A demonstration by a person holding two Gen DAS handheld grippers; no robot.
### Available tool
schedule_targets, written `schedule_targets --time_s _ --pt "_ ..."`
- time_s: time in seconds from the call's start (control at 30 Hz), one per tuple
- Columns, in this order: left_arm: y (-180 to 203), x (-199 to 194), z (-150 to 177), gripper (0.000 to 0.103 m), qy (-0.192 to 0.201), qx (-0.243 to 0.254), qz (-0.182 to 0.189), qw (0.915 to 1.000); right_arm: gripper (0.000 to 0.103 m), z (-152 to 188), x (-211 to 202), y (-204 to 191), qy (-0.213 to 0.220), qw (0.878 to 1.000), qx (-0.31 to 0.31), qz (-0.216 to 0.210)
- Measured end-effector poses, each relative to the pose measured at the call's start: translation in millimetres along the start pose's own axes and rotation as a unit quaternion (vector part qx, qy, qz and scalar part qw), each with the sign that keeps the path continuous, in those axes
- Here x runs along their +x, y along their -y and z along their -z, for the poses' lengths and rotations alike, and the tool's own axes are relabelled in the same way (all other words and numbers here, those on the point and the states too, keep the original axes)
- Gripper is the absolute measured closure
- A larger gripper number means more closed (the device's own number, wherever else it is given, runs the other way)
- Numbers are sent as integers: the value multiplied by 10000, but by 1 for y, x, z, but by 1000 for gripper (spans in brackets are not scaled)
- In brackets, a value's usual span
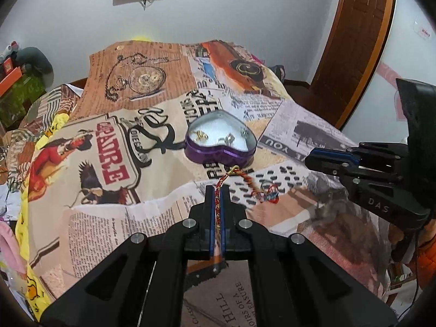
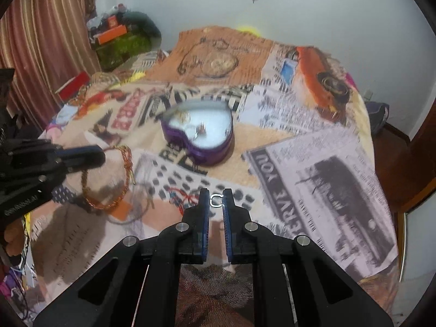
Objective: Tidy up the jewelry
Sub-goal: 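Carry the beaded bracelet to the tin with left tool while right tool carries a silver ring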
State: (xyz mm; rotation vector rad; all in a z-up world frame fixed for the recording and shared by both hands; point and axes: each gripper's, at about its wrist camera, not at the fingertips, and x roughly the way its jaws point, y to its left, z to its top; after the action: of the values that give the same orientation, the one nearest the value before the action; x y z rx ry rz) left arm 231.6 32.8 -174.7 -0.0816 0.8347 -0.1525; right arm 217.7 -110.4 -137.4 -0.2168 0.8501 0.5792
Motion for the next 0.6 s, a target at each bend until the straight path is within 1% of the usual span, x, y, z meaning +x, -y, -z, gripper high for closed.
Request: schedule_targets --time_s 0.27,0.6 --pt "-1 -7 -22 102 288 46 -90 9995 95 -24 -16 -7 418 9991 -28 -13" --pt "-7 4 -46 102 488 33 -142 9987 95 -49 -12 -7 710 9974 32 -128"
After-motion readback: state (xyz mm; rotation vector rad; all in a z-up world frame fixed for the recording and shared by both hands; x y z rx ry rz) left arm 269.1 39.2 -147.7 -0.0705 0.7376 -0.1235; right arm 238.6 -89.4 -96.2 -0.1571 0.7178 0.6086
